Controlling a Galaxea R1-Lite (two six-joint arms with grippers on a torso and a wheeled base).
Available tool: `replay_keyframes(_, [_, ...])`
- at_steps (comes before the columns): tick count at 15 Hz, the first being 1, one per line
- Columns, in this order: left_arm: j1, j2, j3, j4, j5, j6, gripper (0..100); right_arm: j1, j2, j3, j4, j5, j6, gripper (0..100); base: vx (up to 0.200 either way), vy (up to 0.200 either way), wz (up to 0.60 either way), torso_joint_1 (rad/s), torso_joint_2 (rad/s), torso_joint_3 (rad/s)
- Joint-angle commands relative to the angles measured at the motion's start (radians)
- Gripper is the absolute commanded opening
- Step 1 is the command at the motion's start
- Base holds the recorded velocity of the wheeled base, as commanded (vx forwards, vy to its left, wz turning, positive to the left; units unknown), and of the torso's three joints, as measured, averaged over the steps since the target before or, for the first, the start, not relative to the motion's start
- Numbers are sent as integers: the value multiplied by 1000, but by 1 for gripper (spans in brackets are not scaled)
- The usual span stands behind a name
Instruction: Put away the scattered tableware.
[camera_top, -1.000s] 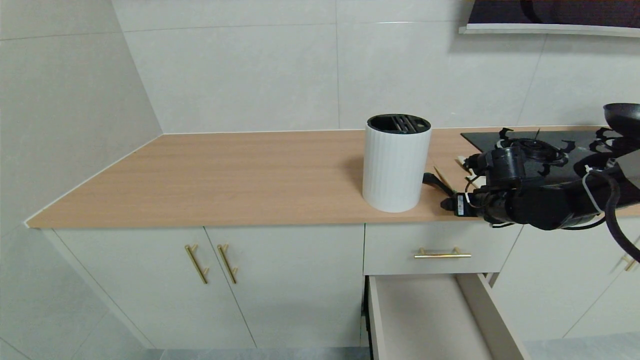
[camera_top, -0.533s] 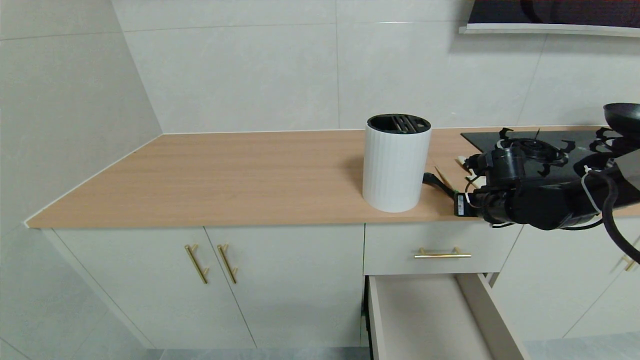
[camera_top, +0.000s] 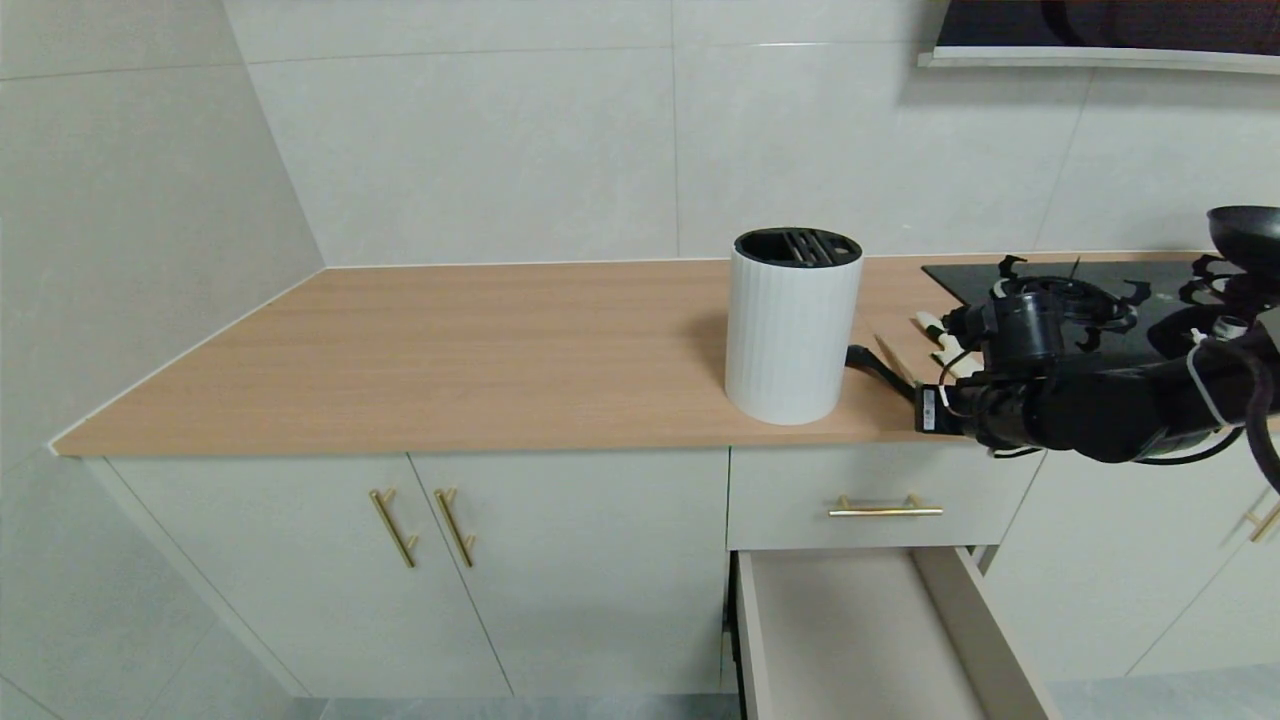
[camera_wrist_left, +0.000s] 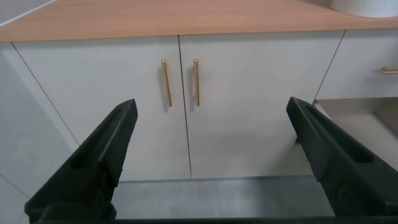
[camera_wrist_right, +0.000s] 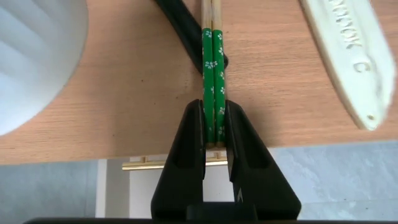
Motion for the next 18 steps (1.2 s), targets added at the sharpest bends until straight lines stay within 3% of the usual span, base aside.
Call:
replay_keyframes(1, [0,2,0,0,0,0,100,7,-106,70,-1,-1,12,0,0,0,0,0,0,0])
replay_keyframes(5, [0,2,0,0,0,0,100,53,-388,264,26,5,19,0,0,0,0,0,0,0])
replay_keyframes(11, [0,2,0,0,0,0,100,153,-584,340,241,23,19,0,0,0,0,0,0,0])
replay_keyframes(14, [0,2,0,0,0,0,100,159,-658,327,387,175,1,0,0,0,0,0,0,0])
replay_keyframes(18, [0,2,0,0,0,0,100,169,-696,309,505,262,-22,0,0,0,0,0,0,0])
